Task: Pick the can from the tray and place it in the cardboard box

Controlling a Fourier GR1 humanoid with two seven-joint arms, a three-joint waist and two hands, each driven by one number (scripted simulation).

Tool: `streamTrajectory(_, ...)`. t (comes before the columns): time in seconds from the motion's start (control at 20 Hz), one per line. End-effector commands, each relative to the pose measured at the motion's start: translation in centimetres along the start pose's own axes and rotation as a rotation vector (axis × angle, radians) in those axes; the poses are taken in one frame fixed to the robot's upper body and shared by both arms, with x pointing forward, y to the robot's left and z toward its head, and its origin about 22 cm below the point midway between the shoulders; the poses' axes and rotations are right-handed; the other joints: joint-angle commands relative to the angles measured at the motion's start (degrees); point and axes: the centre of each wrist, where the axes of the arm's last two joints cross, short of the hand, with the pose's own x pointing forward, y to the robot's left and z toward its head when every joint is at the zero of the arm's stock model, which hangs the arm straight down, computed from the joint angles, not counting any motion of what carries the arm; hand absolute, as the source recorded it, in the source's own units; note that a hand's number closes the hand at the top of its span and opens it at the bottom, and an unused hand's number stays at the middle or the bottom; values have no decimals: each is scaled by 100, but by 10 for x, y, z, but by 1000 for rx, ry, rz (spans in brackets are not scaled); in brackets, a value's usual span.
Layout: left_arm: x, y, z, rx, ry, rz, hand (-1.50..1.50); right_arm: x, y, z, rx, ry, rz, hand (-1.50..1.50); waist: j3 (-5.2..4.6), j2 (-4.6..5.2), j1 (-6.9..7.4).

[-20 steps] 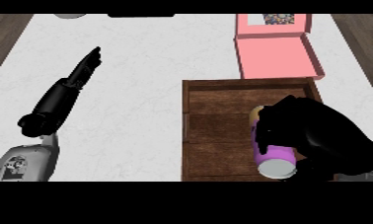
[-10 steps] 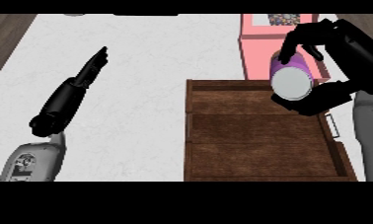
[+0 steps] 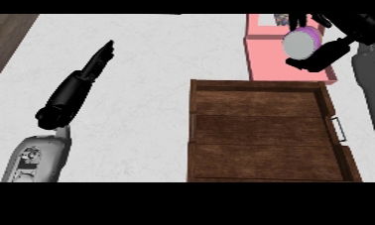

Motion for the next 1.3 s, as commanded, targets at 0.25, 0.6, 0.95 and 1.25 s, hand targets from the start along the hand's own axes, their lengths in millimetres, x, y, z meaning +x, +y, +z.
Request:
streamTrajectory(0.25,-2,-1,-13,-21,-2,-1,0,-54,-1,-11,304,76,60,150,5,53,94)
streamTrajectory(0.6,-1,-1,-2,-27,-29,4,0,-78,9,-3,502,60,58,-150,10,80,215)
streamTrajectory(0.95,8,6,-6,-18,-27,5,0,-80,3,-9,232,-180,-286,-150,26,41,122)
streamTrajectory(1.25,-4,1,3,-18,-20,6,0,-94,32,-3,12,-109,-860,-150,21,48,121)
